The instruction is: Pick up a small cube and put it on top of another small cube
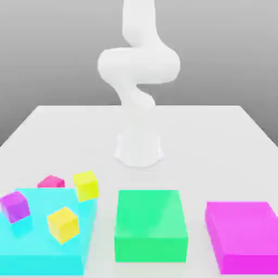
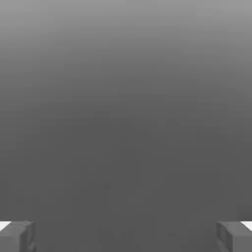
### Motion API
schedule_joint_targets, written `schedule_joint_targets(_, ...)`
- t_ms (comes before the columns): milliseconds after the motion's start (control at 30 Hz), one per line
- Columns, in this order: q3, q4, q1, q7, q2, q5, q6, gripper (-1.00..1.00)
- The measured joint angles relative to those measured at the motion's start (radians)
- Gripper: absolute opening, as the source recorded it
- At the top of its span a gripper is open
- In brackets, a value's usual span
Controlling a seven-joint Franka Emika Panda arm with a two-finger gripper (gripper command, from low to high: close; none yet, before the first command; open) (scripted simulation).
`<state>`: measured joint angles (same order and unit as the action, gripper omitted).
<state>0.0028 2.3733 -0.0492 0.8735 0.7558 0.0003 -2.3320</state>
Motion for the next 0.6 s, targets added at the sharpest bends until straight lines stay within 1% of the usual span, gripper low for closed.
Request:
schedule_joint_targets(367, 0.007, 0.391, -0.263, 0.407, -0.255, 0.001, -0.174, 0.0)
schedule_joint_targets(500, 0.001, 0.545, -0.368, 0.573, -0.382, 0.0, -0.261, 0.0)
schedule_joint_targets(600, -0.001, 0.578, -0.392, 0.609, -0.497, -0.001, -0.367, 0.0)
